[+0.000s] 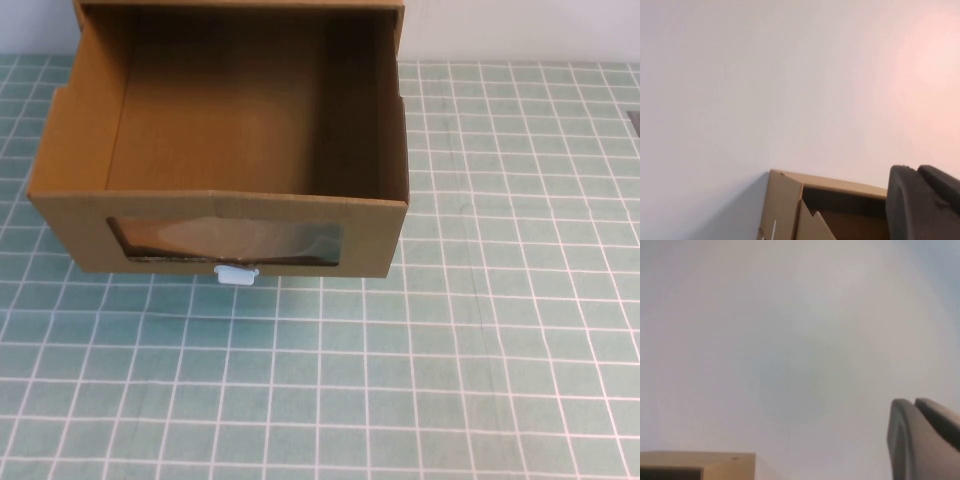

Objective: Close the shoe box

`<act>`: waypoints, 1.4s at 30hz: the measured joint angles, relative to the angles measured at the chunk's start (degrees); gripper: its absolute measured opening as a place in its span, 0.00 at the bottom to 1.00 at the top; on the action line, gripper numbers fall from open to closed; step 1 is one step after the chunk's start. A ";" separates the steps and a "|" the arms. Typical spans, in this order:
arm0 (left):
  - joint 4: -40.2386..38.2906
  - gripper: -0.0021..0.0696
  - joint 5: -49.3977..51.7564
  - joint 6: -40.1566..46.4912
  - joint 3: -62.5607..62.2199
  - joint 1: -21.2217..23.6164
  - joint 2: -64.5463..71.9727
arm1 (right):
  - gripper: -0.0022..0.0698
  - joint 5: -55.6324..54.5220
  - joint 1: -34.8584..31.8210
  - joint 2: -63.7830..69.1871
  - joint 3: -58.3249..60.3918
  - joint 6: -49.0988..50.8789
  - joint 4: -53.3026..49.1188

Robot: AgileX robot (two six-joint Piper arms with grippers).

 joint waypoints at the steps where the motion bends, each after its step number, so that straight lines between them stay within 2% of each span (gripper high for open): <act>1: 0.00 0.02 -0.23 0.00 0.00 0.00 0.00 | 0.01 -0.58 0.00 0.00 0.00 0.00 0.00; 7: 0.00 0.02 -3.19 -0.26 0.00 0.00 0.00 | 0.01 -8.63 0.00 0.00 0.00 1.37 0.00; 11: 0.00 0.02 -7.52 -4.85 0.00 0.00 -0.10 | 0.01 -17.25 0.00 0.00 0.00 4.02 0.00; 15: 0.00 0.02 -17.67 -7.22 0.09 0.00 -0.10 | 0.01 -23.93 0.00 0.00 0.00 8.22 0.34; 18: 0.00 0.02 -22.27 -7.35 -0.74 0.00 -0.21 | 0.01 -24.92 0.00 0.00 -0.87 11.19 0.43; 22: 0.00 0.02 -21.31 -7.35 -7.13 0.00 -0.21 | 0.01 -22.58 0.00 0.00 -8.13 12.12 0.43; 26: 0.10 0.02 -14.04 -4.62 -14.91 0.00 -0.21 | 0.01 -11.50 0.00 0.00 -20.72 12.12 1.82; 28: 0.10 0.02 -9.76 -2.53 -18.89 0.00 -0.21 | 0.01 -2.39 0.00 -0.12 -28.08 12.12 2.31; 35: 0.10 0.02 -3.21 2.16 -30.85 0.00 2.08 | 0.01 20.29 0.00 5.02 -49.34 12.12 2.78; 42: 0.10 0.02 22.71 1.68 -48.09 0.00 13.65 | 0.01 46.75 0.00 18.51 -63.55 12.12 2.78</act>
